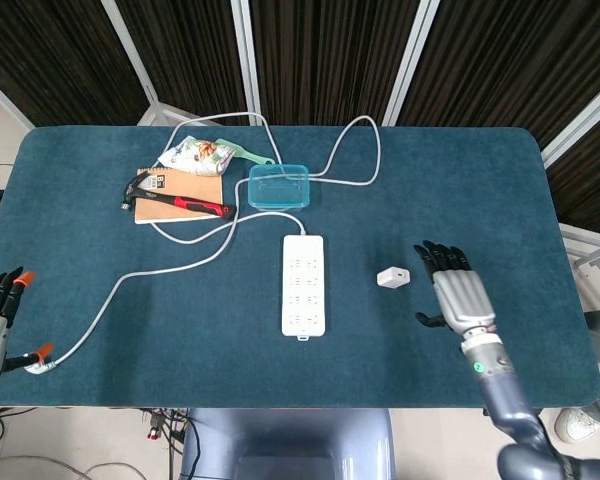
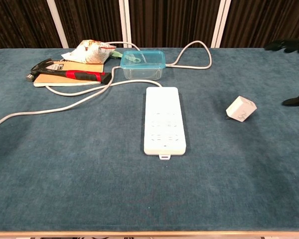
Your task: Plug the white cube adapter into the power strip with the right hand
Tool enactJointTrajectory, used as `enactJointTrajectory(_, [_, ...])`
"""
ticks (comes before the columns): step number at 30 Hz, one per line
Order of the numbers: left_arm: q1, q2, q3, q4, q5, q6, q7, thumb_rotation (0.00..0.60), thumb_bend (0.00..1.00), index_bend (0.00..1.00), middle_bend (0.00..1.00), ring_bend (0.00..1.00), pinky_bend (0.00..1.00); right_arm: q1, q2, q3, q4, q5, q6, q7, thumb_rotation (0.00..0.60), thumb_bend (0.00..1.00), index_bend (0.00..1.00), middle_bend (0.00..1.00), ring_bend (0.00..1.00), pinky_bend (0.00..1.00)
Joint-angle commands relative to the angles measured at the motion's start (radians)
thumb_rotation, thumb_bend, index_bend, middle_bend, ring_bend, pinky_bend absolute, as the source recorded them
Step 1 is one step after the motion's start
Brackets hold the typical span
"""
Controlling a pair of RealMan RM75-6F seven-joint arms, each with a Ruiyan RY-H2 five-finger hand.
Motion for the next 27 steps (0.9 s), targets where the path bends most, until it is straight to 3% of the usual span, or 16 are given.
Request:
enactJointTrajectory(1, [0.0,0.001,0.0,-0.001,-0.001,-0.001,0.0,0.6,0.0,0.0,0.0,0.0,0.0,0.039,-0.071,0.009,0.069,0.06,-0.013,-0.043,0.6,0.25,0.14,0.16,0.09,0.0])
enactJointTrajectory(18, [-0.005,0.0,-0.002,-0.005,-0.02,-0.018,0.004,0.6,0.0,0.0,0.0,0.0,0.0,0.086,-0.191,0.028,0.284,0.142,-0.047,0.027,0.6,0.27,0.35,0.36,0.18,0.01])
enactJointTrajectory(27, [-0.007,0.001,-0.003,-0.008,-0.028,-0.027,0.004,0.6,0.0,0.0,0.0,0.0,0.0,0.118,-0.235,0.029,0.364,0.185,-0.087,0.027,0.6,0.27,0.35,0.37,0.18,0.01])
